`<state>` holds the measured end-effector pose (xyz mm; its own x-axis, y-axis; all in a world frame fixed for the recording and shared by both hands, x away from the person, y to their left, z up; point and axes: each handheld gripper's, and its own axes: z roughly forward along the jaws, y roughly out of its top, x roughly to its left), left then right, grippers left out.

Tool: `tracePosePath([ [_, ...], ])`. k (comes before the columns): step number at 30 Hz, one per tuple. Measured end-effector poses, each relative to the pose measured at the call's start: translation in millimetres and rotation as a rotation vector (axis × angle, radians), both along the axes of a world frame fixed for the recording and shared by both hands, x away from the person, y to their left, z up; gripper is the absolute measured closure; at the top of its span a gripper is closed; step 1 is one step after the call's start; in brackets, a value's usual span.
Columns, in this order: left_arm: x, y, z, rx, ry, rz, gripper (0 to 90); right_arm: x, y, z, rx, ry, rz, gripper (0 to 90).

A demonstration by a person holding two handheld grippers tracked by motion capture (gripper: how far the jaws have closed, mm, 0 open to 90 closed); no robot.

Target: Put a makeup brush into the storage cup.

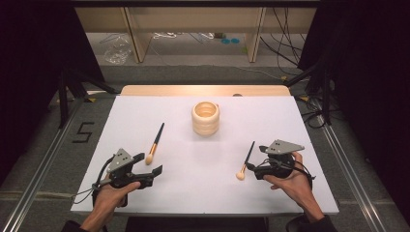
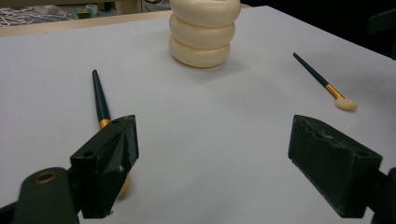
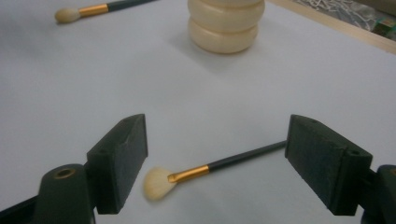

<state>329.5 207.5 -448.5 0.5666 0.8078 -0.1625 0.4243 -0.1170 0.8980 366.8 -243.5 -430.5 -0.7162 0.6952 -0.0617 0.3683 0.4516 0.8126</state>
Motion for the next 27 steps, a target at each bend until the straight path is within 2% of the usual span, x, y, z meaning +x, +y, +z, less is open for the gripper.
tracePosePath([
  [2,0.2,-0.1,0.0,-0.001,0.000,0.000,15.9,1.6,0.4,-0.2,-0.011,0.006,0.008,24.2],
  [3,0.3,0.0,-0.2,0.001,0.001,-0.001,16.0,4.8,0.6,0.0,-0.046,0.018,0.023,24.5],
  [4,0.5,0.3,-0.5,0.002,0.002,-0.001,16.0,11.0,0.4,0.2,-0.093,0.034,0.079,25.6],
  [5,0.5,0.3,-0.5,0.002,0.002,-0.001,16.0,11.0,0.4,0.2,-0.093,0.034,0.079,25.6],
  [6,1.3,1.4,-0.1,0.008,-0.005,-0.005,16.0,16.0,-0.2,0.9,-0.138,0.056,0.111,25.7],
  [7,1.3,1.4,-0.1,0.008,-0.005,-0.005,16.0,16.0,-0.2,0.9,-0.138,0.056,0.111,25.7],
  [8,1.6,1.5,-0.3,0.011,-0.003,-0.007,16.0,22.2,-1.1,0.1,-0.176,0.062,0.136,26.5],
  [13,0.9,0.8,-0.6,0.006,0.008,0.003,16.1,33.6,-2.5,-2.6,-0.218,0.063,0.168,29.2],
  [14,1.2,0.7,-1.2,0.010,0.013,0.003,16.1,39.4,-2.4,-3.5,-0.244,0.075,0.198,29.7],
  [16,1.0,0.8,-1.2,0.010,0.013,0.001,16.1,40.6,-2.2,-3.4,-0.248,0.071,0.197,30.0],
  [17,0.9,0.9,-1.0,0.008,0.013,0.004,16.1,45.3,-0.6,-3.7,-0.271,0.087,0.215,32.1],
  [19,1.6,0.7,-1.2,0.004,0.015,0.006,16.1,50.2,0.6,-4.1,-0.290,0.092,0.229,33.2],
  [21,2.0,1.0,-1.8,0.015,0.019,0.000,16.1,51.2,1.6,-4.0,-0.301,0.102,0.227,33.3],
  [22,2.0,1.3,-1.7,0.014,0.017,-0.002,16.1,56.2,4.0,-4.6,-0.331,0.102,0.250,33.3],
  [27,2.5,2.7,-1.5,0.024,0.013,-0.004,16.1,62.0,8.4,-7.0,-0.367,0.110,0.276,33.4],
])
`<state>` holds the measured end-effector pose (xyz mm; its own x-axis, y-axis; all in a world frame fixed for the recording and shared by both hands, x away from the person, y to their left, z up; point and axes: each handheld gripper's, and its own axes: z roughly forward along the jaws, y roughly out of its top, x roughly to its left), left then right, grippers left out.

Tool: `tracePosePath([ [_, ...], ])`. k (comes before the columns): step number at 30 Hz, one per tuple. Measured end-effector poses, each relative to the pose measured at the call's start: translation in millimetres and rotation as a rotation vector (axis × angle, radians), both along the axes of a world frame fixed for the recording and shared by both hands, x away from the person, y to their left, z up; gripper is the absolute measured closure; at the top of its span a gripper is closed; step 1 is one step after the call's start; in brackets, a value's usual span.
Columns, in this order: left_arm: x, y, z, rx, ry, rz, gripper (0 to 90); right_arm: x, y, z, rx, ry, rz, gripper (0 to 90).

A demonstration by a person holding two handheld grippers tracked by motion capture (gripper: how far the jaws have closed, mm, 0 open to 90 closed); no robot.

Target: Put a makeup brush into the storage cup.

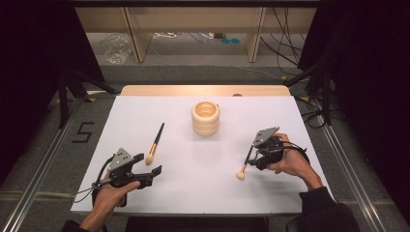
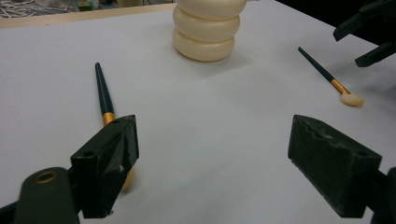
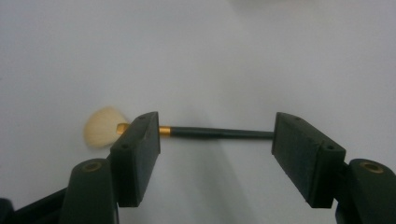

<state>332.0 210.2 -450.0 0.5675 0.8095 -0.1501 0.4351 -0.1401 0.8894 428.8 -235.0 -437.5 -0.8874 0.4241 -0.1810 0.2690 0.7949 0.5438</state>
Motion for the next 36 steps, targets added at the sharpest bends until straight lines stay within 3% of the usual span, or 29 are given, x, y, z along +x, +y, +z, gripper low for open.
tracePosePath([
  [7,0.0,0.4,0.3,0.001,0.001,-0.001,16.1,8.1,3.9,-7.3,-0.028,0.029,0.059,33.5],
  [16,0.4,-0.4,-0.5,-0.009,0.011,0.009,16.2,13.1,3.8,-10.6,-0.041,0.030,0.073,33.9],
  [19,0.7,1.0,1.1,0.001,-0.008,0.012,16.4,14.9,5.0,-12.2,-0.077,0.021,0.084,34.2],
  [23,0.4,1.5,0.1,-0.010,0.011,0.020,16.4,16.8,8.6,-12.7,-0.095,0.034,0.104,34.3],
  [28,0.8,1.1,0.1,0.000,0.003,0.005,16.4,19.0,12.7,-11.7,-0.111,0.032,0.124,35.0],
  [36,0.5,1.2,0.4,0.001,0.002,0.006,16.4,21.1,13.3,-15.8,-0.152,0.065,0.148,35.3],
])
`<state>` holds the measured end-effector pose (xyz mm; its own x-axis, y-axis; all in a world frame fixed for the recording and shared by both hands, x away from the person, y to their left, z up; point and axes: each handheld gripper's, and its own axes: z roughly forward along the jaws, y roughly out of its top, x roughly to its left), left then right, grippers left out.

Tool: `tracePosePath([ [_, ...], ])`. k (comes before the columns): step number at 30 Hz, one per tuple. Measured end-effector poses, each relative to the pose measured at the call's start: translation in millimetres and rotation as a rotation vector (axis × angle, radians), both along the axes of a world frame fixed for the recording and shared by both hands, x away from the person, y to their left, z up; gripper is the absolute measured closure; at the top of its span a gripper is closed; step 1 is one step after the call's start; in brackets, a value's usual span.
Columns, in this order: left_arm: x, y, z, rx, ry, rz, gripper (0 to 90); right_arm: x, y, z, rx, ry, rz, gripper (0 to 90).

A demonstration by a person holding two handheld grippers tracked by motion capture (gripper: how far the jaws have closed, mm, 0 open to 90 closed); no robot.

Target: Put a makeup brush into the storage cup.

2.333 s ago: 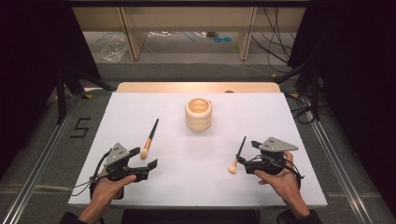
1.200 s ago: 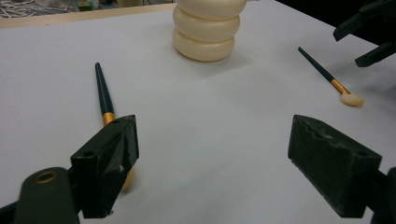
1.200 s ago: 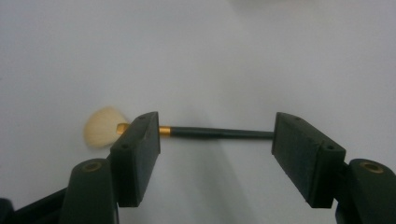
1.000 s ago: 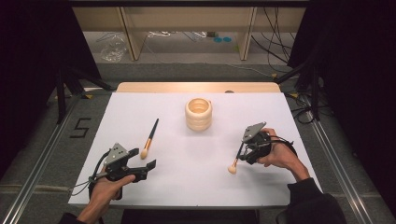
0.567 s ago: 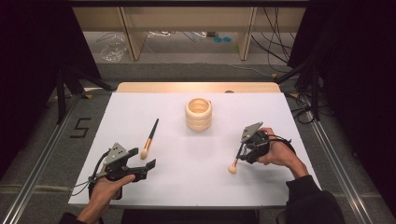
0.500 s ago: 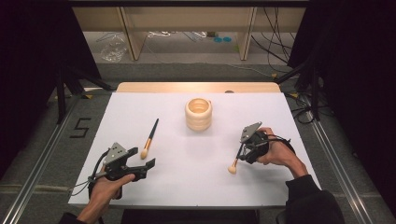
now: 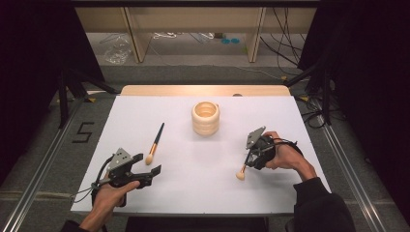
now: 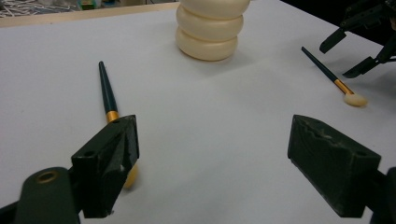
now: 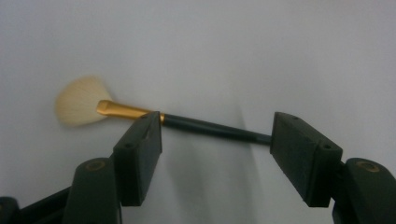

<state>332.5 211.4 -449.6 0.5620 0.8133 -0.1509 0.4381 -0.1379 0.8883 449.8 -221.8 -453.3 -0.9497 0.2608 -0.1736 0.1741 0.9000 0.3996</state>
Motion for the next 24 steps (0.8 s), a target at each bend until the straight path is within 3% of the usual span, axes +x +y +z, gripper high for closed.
tracePosePath([
  [3,-0.4,-1.5,-0.8,-0.009,0.014,0.012,16.4,0.9,-0.2,-1.5,-0.009,-0.001,0.004,35.6],
  [11,0.0,-0.3,-0.2,0.002,0.002,0.003,16.5,3.1,4.7,-0.8,-0.041,0.002,0.030,35.8],
  [15,-0.1,0.3,-0.3,0.003,0.008,0.002,16.5,6.0,8.1,-0.6,-0.069,0.008,0.067,36.3],
  [24,0.7,0.4,0.1,0.004,0.003,0.007,16.6,8.4,7.4,-4.4,-0.072,0.029,0.077,37.1],
])
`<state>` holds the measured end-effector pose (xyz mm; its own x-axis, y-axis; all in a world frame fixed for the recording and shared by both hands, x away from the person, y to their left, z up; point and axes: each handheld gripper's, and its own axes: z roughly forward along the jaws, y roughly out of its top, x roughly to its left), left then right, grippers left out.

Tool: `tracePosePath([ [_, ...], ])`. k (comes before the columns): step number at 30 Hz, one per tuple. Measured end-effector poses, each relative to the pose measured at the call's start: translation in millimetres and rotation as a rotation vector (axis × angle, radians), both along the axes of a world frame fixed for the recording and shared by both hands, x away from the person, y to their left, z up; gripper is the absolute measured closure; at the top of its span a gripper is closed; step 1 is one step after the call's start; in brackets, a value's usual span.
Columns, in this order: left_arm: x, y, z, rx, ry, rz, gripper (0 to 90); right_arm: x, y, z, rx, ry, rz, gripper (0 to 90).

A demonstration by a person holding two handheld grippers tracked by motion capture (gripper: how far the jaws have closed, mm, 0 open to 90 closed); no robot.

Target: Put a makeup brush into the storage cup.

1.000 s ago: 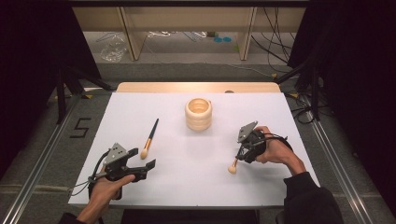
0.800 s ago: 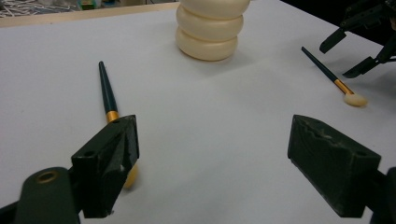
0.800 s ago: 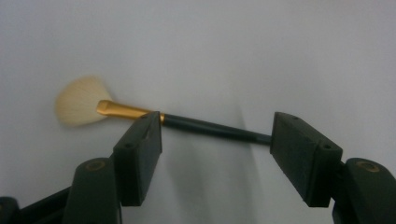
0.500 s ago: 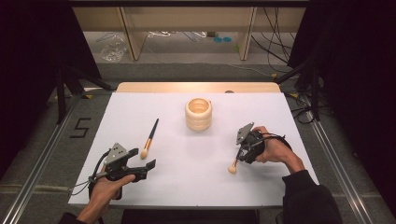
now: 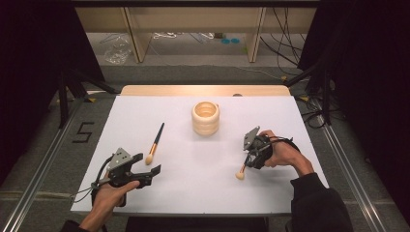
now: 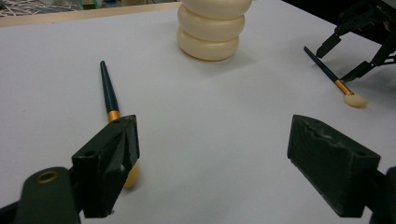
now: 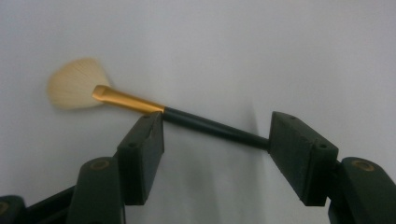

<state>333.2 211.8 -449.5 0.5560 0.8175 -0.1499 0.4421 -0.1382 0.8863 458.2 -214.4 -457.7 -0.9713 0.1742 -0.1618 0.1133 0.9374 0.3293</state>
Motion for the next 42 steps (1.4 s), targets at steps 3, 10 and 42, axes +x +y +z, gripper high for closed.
tracePosePath([
  [3,-0.3,0.2,0.0,0.002,0.002,-0.002,16.6,1.5,-0.6,-0.8,0.006,0.012,-0.001,37.1],
  [10,-0.1,0.1,0.1,-0.003,0.003,-0.001,16.6,5.1,-1.4,-1.0,0.019,0.035,-0.022,38.4],
  [42,-0.4,0.7,0.1,-0.016,0.011,0.006,16.6,16.3,8.0,-0.6,0.008,0.158,-0.078,53.7],
])
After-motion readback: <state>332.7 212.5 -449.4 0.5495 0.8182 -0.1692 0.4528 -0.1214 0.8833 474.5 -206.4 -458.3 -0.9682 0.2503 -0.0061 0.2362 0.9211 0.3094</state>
